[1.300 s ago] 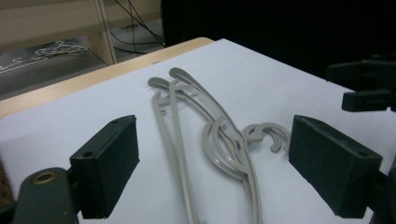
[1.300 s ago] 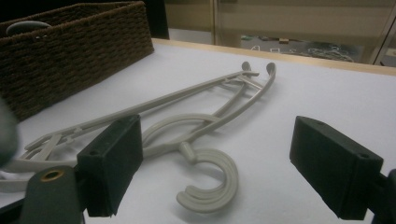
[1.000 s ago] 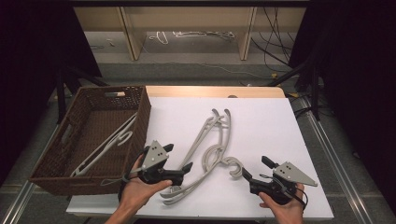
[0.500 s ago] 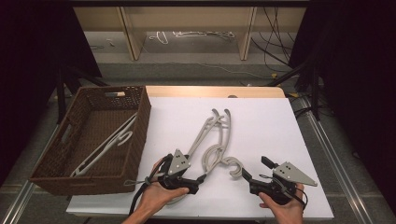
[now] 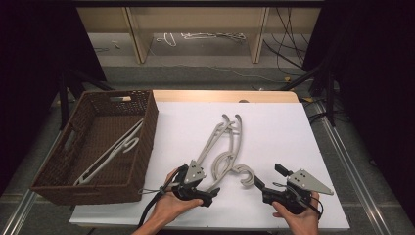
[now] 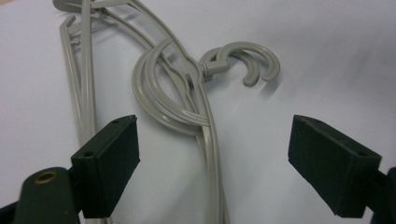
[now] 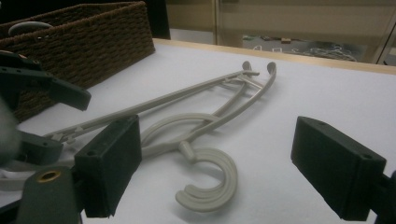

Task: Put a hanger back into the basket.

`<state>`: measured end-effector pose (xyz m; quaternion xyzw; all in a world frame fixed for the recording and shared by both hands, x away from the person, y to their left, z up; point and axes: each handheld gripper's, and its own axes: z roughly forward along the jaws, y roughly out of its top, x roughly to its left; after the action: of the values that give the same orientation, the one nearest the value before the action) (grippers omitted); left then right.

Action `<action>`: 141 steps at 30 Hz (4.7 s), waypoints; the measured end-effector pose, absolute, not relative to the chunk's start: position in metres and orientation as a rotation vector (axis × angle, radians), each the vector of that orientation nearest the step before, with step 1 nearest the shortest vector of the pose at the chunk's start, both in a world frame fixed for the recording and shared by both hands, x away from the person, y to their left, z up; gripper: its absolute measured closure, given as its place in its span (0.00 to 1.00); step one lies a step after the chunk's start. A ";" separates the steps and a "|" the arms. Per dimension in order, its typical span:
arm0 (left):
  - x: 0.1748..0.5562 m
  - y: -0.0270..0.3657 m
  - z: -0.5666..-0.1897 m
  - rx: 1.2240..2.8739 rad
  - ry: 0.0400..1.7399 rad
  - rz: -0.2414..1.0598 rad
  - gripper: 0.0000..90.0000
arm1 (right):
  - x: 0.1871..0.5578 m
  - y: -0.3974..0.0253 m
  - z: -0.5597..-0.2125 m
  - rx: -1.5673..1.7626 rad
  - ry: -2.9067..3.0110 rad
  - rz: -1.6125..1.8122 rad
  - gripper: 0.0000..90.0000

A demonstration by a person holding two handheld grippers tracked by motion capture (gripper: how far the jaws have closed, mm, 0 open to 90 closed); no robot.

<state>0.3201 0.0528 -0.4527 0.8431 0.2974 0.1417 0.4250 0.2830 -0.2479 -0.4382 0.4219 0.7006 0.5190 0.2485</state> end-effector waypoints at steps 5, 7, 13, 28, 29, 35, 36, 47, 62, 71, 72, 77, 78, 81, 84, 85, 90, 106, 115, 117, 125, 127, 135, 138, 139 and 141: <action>0.325 0.043 -0.462 2.190 0.720 0.324 0.19 | 0.283 -0.245 -0.439 1.140 1.915 1.435 0.19; 0.326 0.040 -0.464 2.194 0.734 0.327 0.19 | 0.283 -0.245 -0.438 1.144 1.916 1.415 0.19; 0.331 0.036 -0.464 2.228 0.723 0.331 0.19 | 0.283 -0.246 -0.439 1.144 1.922 1.402 0.19; 0.342 0.027 -0.466 2.340 0.734 0.289 0.37 | 0.284 -0.246 -0.439 1.131 1.929 1.410 0.19; 0.343 0.027 -0.467 2.347 0.732 0.283 0.39 | 0.284 -0.245 -0.439 1.133 1.927 1.415 0.19; 0.350 0.023 -0.471 2.432 0.720 0.226 0.50 | 0.285 -0.243 -0.439 1.121 1.917 1.423 0.19; 0.350 0.023 -0.471 2.430 0.725 0.220 0.53 | 0.284 -0.243 -0.438 1.122 1.928 1.398 0.19; 0.361 0.020 -0.472 2.495 0.720 0.178 0.69 | 0.284 -0.243 -0.439 1.121 1.933 1.388 0.19; 0.370 0.027 -0.469 2.438 0.759 0.039 0.84 | 0.284 -0.242 -0.439 1.119 1.937 1.400 0.20; 0.377 0.041 -0.462 2.351 0.816 -0.035 0.89 | 0.284 -0.243 -0.439 1.113 1.937 1.388 0.20; 0.377 0.044 -0.460 2.354 0.813 -0.024 0.90 | 0.284 -0.243 -0.439 1.115 1.937 1.387 0.20; 0.379 0.053 -0.452 2.257 0.843 -0.019 0.90 | 0.284 -0.243 -0.438 1.119 1.939 1.393 0.20; 0.379 0.055 -0.450 2.252 0.842 -0.017 0.90 | 0.284 -0.244 -0.438 1.118 1.937 1.393 0.20; 0.381 0.060 -0.447 2.159 0.900 -0.046 0.90 | 0.284 -0.244 -0.438 1.119 1.936 1.395 0.20; 0.383 0.067 -0.442 2.107 0.926 -0.038 0.90 | 0.284 -0.244 -0.438 1.118 1.935 1.393 0.20; 0.384 0.070 -0.440 2.090 0.924 -0.033 0.90 | 0.284 -0.244 -0.438 1.120 1.934 1.388 0.20; 0.385 0.078 -0.430 2.034 0.933 -0.023 0.90 | 0.283 -0.243 -0.439 1.123 1.936 1.386 0.20; 0.386 0.098 -0.396 1.898 0.918 0.008 0.90 | 0.283 -0.243 -0.440 1.146 1.942 1.403 0.20; 0.380 0.101 -0.367 1.863 0.873 0.014 0.90 | 0.283 -0.244 -0.440 1.143 1.942 1.381 0.19; 0.378 0.103 -0.361 1.851 0.876 0.016 0.90 | 0.284 -0.244 -0.441 1.141 1.943 1.400 0.19; 0.374 0.120 -0.330 1.826 0.832 0.022 0.90 | 0.283 -0.244 -0.440 1.143 1.941 1.383 0.19; 0.374 0.126 -0.323 1.820 0.834 0.024 0.90 | 0.283 -0.244 -0.440 1.143 1.942 1.383 0.19; 0.373 0.164 -0.296 1.804 0.852 0.116 0.90 | 0.283 -0.244 -0.440 1.149 1.936 1.382 0.19; 0.373 0.178 -0.292 1.804 0.866 0.145 0.90 | 0.284 -0.243 -0.441 1.144 1.925 1.412 0.19; 0.374 0.183 -0.292 1.800 0.872 0.154 0.90 | 0.284 -0.243 -0.441 1.142 1.926 1.412 0.19; 0.375 0.194 -0.292 1.801 0.894 0.170 0.90 | 0.284 -0.244 -0.441 1.143 1.924 1.409 0.19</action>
<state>0.3746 0.1939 -0.2923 0.7552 0.3749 0.0711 0.5329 0.2844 -0.2436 -0.4412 0.4188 0.7052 0.5164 0.2462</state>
